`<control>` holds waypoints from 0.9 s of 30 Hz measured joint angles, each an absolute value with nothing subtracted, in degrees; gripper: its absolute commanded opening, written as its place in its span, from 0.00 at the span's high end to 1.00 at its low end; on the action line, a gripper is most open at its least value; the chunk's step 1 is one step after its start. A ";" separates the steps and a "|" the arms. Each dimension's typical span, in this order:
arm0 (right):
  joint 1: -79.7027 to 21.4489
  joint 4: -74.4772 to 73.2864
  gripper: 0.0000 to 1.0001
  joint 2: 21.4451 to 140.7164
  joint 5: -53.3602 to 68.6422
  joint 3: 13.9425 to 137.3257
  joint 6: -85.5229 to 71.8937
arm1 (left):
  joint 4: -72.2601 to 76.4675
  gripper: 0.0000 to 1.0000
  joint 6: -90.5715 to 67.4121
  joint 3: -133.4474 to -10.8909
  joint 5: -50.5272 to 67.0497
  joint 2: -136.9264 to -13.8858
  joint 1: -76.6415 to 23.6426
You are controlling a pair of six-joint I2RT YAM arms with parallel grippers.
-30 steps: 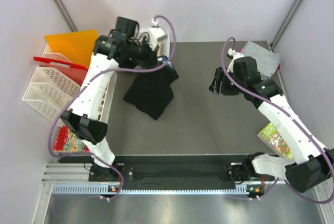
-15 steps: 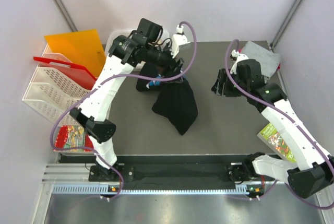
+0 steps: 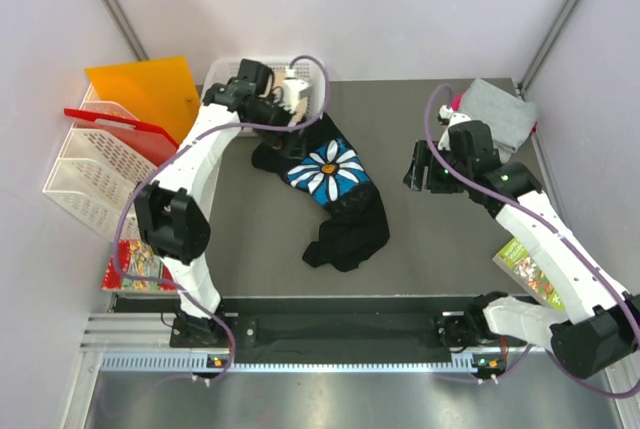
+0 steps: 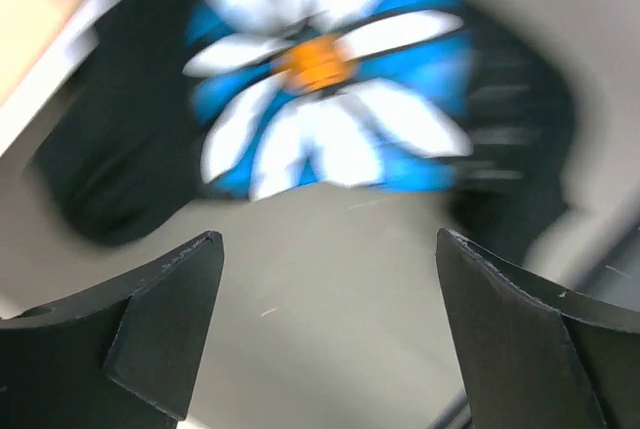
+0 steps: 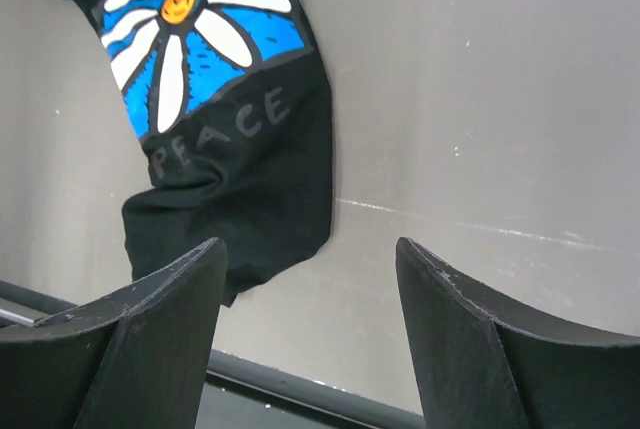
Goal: Fold and stack the t-shirts
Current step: Move the tshirt to the center of the board, then flatten out the tshirt
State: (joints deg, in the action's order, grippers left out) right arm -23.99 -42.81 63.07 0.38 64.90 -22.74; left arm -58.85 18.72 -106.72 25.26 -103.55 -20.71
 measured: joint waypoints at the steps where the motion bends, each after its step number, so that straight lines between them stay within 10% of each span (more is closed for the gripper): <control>1: -23.99 -42.83 0.31 63.81 0.73 64.90 -22.74 | -57.23 0.10 18.55 -104.95 23.55 -104.60 -18.48; 20: -24.01 -42.02 0.34 66.94 4.40 64.16 -24.23 | -46.52 0.14 17.93 -125.56 13.41 -127.90 -16.86; 27: -24.01 -41.76 0.35 67.29 4.45 64.16 -24.69 | -46.81 0.40 18.02 -125.56 15.42 -128.11 -17.26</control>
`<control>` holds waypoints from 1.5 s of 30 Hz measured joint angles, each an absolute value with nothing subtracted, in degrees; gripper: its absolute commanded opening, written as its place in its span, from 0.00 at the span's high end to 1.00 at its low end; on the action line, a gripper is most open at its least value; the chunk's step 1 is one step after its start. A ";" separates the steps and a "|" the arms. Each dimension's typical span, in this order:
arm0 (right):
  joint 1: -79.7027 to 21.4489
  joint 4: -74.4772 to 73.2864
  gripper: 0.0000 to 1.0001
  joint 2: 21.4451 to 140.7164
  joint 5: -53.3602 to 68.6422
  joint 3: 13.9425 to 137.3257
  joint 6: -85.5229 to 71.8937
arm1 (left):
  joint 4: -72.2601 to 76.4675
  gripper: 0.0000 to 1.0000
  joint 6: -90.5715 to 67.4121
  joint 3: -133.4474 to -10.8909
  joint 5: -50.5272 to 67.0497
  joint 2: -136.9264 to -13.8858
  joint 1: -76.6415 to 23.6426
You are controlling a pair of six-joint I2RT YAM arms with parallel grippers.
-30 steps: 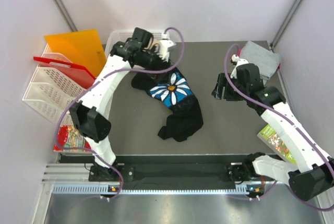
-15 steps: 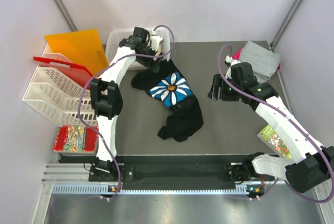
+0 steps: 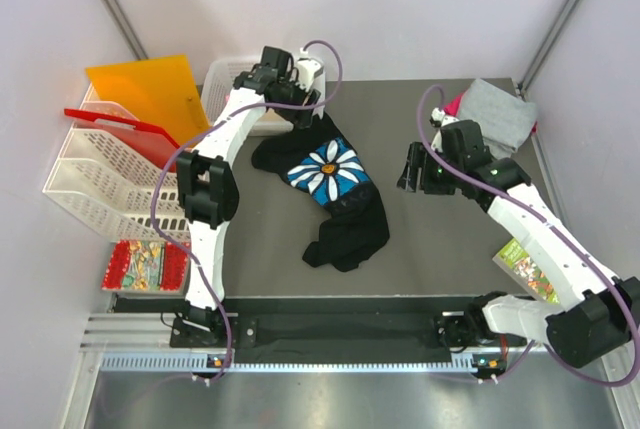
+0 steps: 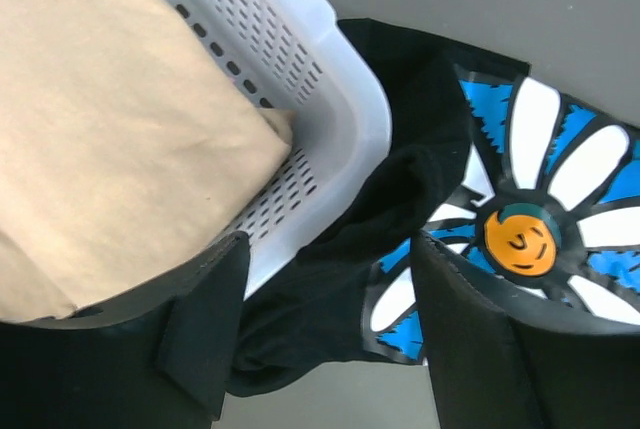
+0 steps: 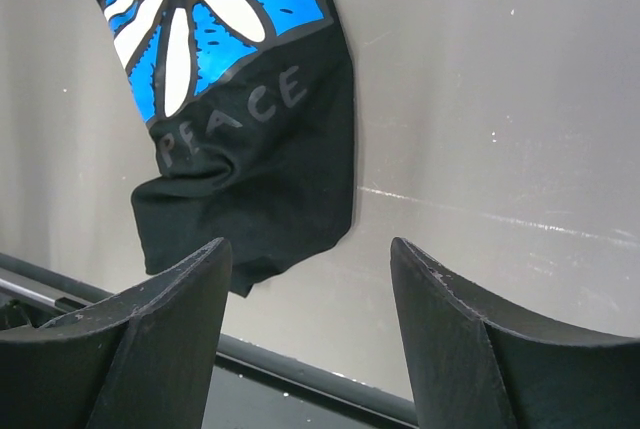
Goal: Fold and stack the t-shirts
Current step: Flatten out the tshirt
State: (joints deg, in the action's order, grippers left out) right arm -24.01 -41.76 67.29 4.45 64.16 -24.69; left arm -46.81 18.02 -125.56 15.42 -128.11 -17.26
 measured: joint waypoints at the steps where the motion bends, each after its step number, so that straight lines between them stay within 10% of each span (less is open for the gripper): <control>1: -24.01 -41.74 0.36 67.42 4.45 64.14 -24.69 | -46.92 0.47 18.04 -125.56 15.66 -128.11 -17.32; 13: -24.01 -41.56 0.34 68.01 4.43 64.14 -24.73 | -48.34 0.56 18.61 -125.03 18.31 -128.11 -18.13; 17: -24.01 -41.43 0.30 68.42 4.89 63.77 -24.67 | -48.51 1.00 18.65 -125.03 18.48 -128.11 -18.17; 39: -24.23 -32.97 0.37 93.25 20.10 54.04 -22.59 | -54.30 1.00 22.02 -125.60 16.99 -124.40 -17.87; 45: -24.21 -29.32 0.53 96.12 23.86 54.04 -23.07 | -54.65 1.00 22.44 -125.99 16.38 -123.57 -17.65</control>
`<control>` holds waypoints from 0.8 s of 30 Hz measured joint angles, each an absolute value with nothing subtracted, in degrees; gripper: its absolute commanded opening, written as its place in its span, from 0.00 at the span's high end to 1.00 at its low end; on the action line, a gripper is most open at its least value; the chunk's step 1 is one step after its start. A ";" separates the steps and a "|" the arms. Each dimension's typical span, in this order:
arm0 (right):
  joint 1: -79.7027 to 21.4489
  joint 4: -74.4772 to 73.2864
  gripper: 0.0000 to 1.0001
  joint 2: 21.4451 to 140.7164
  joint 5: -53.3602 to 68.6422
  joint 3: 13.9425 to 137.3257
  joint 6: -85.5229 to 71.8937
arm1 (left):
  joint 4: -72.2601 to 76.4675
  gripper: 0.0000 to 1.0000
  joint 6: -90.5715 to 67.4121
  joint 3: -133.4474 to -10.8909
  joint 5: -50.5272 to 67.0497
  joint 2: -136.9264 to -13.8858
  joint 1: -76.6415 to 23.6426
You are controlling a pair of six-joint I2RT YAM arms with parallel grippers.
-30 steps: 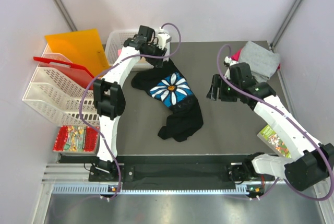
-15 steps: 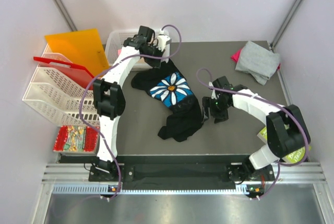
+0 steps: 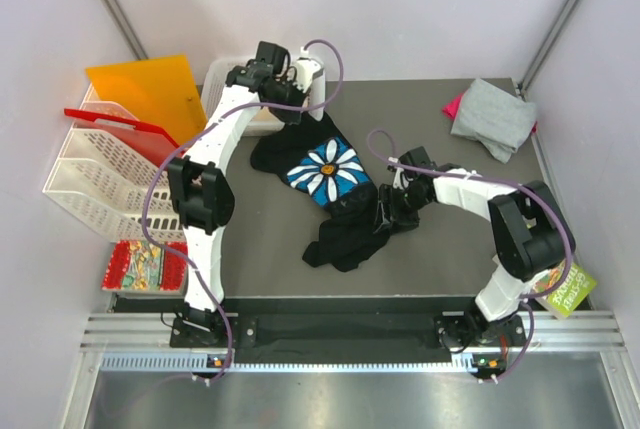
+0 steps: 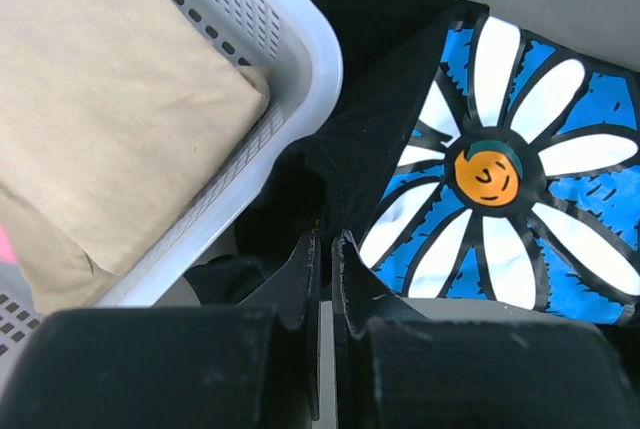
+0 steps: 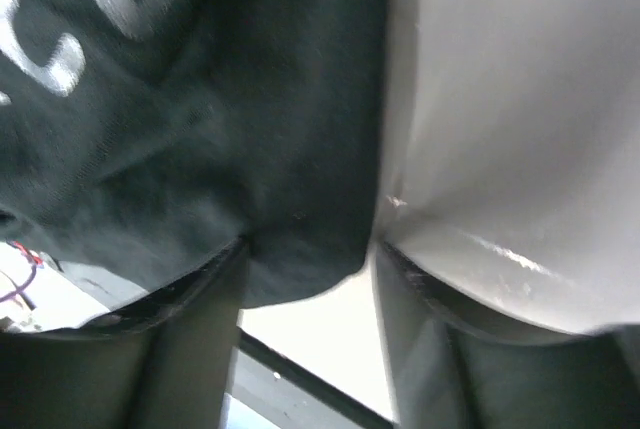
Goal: Fold and stack the t-shirts
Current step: Flatten out the tshirt
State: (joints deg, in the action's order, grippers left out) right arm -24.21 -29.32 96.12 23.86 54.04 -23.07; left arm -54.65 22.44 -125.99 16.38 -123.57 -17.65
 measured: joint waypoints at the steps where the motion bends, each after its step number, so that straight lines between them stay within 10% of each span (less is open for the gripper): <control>1: -24.23 -28.82 0.58 96.31 24.34 54.04 -23.11 | -54.83 1.00 22.46 -125.99 16.19 -123.57 -17.63; 5: -24.23 -26.74 1.00 98.06 26.11 54.04 -23.73 | -55.16 1.00 22.50 -126.52 15.49 -123.57 -17.61; 13: -24.23 -30.39 1.00 98.21 24.67 57.21 -23.38 | -57.01 1.00 23.16 -131.59 13.39 -123.57 -17.39; 24: -24.32 -47.31 1.00 73.30 -7.62 81.69 -16.16 | -55.79 1.00 25.32 -131.83 6.55 -112.49 -14.24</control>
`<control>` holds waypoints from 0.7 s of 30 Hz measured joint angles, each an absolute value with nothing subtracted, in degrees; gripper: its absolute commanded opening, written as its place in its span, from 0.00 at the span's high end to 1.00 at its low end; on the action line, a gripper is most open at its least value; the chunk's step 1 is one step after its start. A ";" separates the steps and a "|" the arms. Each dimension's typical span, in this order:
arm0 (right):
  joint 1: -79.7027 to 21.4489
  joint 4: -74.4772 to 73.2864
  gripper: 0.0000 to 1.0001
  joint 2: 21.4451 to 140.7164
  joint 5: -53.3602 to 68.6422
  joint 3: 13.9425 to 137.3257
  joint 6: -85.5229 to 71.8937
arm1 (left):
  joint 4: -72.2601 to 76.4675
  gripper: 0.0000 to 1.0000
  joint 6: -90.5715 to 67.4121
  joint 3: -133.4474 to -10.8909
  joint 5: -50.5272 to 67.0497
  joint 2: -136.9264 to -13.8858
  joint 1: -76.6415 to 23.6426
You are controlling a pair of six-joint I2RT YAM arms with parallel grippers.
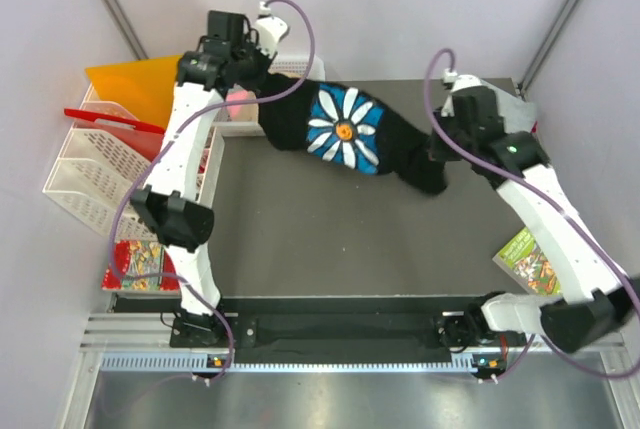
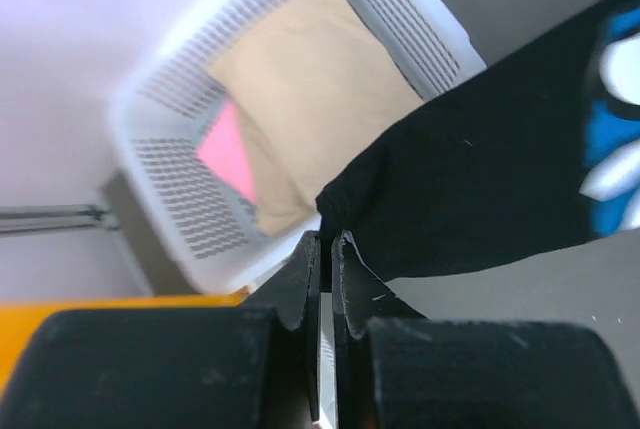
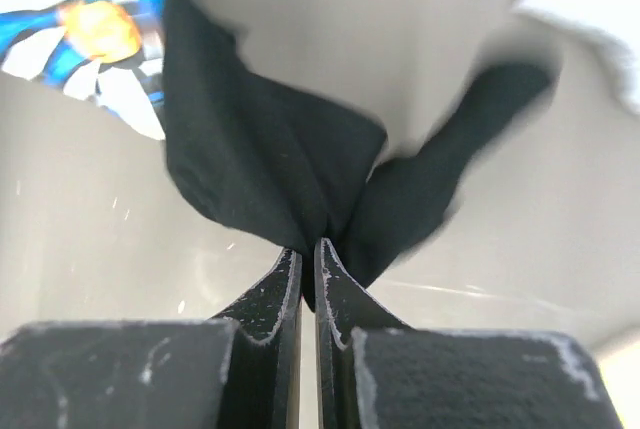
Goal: Fold and stack the t-shirts
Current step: Flatten out the tshirt
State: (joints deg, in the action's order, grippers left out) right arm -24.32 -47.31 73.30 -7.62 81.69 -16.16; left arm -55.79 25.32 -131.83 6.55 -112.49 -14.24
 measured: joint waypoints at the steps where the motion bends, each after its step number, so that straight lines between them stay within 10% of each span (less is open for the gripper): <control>1: -24.32 -48.21 1.00 71.42 -9.39 82.48 -16.08 | -55.44 1.00 25.41 -131.68 5.89 -110.28 -14.15; 21: -24.99 -75.09 1.00 62.17 -8.78 91.72 -19.11 | -73.58 1.00 26.30 -133.69 6.81 -89.60 -14.70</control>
State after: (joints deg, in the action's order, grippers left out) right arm -24.99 -75.09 62.17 -8.78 91.72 -19.11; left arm -73.58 26.30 -133.69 6.81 -89.60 -14.70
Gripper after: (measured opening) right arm 0.020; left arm 0.037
